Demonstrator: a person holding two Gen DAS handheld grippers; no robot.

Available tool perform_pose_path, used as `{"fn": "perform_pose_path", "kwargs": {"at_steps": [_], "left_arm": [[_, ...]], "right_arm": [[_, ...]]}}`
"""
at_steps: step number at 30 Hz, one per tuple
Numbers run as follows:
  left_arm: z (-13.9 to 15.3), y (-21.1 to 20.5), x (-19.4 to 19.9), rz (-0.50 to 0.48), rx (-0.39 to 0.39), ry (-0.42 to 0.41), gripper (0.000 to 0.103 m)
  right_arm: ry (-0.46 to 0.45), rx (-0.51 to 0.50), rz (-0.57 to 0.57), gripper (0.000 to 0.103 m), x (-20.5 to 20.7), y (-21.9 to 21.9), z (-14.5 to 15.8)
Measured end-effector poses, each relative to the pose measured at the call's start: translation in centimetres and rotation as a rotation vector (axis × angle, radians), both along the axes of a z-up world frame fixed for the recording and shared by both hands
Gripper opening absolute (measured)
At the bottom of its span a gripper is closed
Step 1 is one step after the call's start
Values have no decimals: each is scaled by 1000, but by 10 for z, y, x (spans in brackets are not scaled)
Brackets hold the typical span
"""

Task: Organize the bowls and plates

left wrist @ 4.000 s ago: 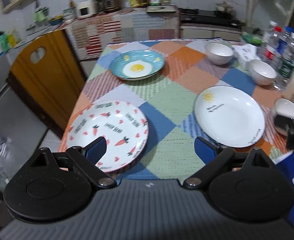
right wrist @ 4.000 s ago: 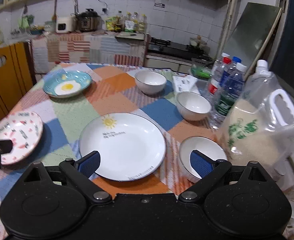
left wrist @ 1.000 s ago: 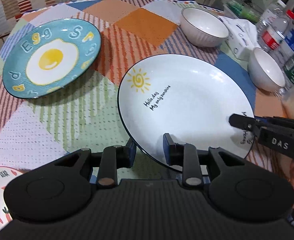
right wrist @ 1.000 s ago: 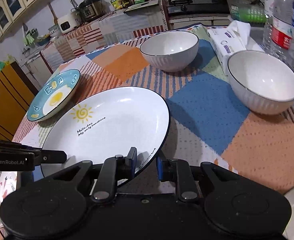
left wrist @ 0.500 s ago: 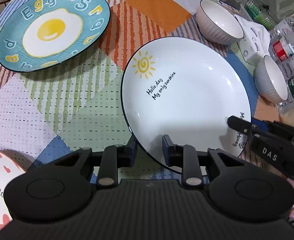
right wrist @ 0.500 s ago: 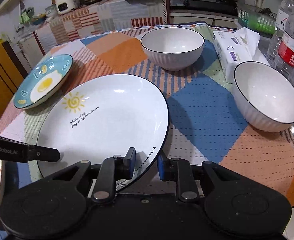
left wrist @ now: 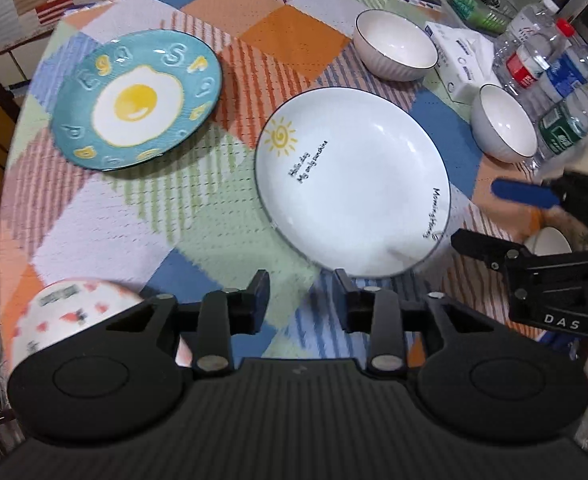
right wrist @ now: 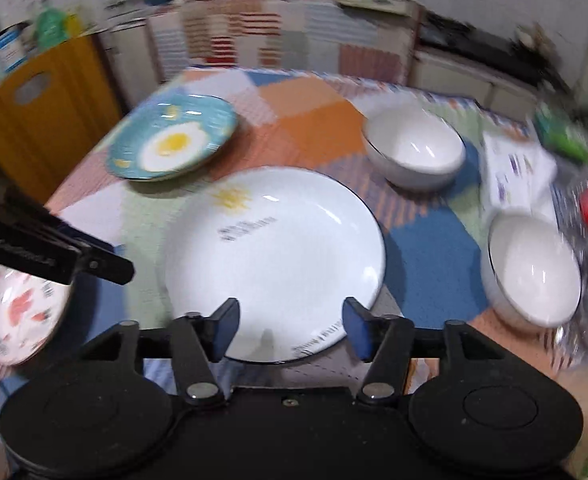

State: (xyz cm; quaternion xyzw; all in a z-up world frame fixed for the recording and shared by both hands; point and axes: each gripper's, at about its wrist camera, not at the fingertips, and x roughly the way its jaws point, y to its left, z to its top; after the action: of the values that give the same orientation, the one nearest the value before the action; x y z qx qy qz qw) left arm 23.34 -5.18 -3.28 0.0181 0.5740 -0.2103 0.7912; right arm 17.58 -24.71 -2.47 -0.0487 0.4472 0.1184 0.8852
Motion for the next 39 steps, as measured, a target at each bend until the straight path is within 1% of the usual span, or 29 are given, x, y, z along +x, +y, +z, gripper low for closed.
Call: {"fn": "perform_pose_path", "kwargs": {"at_steps": [2, 4, 6, 7, 8, 9, 12, 14, 16, 17, 18, 19, 20, 23, 26, 29, 31, 33, 35, 39], "left_arm": [[10, 9, -12, -6, 17, -18, 41], [18, 20, -23, -8, 33, -23, 41], [27, 32, -36, -3, 33, -23, 44], [34, 37, -44, -7, 33, -37, 46], [40, 42, -53, -10, 38, -54, 51], [45, 46, -60, -10, 42, -68, 54], [58, 60, -81, 1, 37, -87, 55], [64, 69, -93, 6, 34, -87, 56], [67, 76, -102, 15, 44, -95, 61], [69, 80, -105, 23, 50, -95, 64], [70, 82, -109, 27, 49, -96, 64], [71, 86, -112, 25, 46, -95, 64], [71, 88, -115, 20, 44, -91, 65], [69, 96, -124, 20, 57, -81, 66], [66, 103, -129, 26, 77, -79, 70], [54, 114, -133, 40, 96, -72, 72], [43, 123, -135, 51, 118, -46, 72], [31, 133, -137, 75, 130, -26, 72], [18, 143, -140, 104, 145, -13, 72], [-2, 160, -142, 144, 153, 25, 72]], "right_arm": [[-45, -36, 50, 69, -11, 10, 12], [-75, -45, 77, 69, -22, 17, 21], [-85, -35, 103, 69, -30, 23, 28], [-88, -28, 114, 70, -33, 25, 31], [-92, -20, 128, 70, -37, 29, 36], [-96, -15, 138, 70, -40, 31, 40], [-136, 17, 160, 72, -54, 39, 54], [-143, 41, 171, 73, -61, 45, 61], [-137, 49, 192, 73, -66, 52, 64], [-137, 51, 209, 76, -69, 57, 66], [-134, 48, 232, 78, -71, 62, 68], [-130, 40, 259, 85, -72, 69, 70], [-124, 28, 286, 87, -74, 76, 72], [-109, -5, 375, 88, -77, 99, 78], [-88, -26, 462, 88, -79, 121, 84], [-38, -85, 577, 88, -79, 143, 86], [26, -132, 659, 89, -75, 156, 83], [79, -142, 690, 89, -69, 165, 77], [133, -140, 697, 88, -63, 172, 66], [165, -127, 708, 88, -58, 176, 33]]}}
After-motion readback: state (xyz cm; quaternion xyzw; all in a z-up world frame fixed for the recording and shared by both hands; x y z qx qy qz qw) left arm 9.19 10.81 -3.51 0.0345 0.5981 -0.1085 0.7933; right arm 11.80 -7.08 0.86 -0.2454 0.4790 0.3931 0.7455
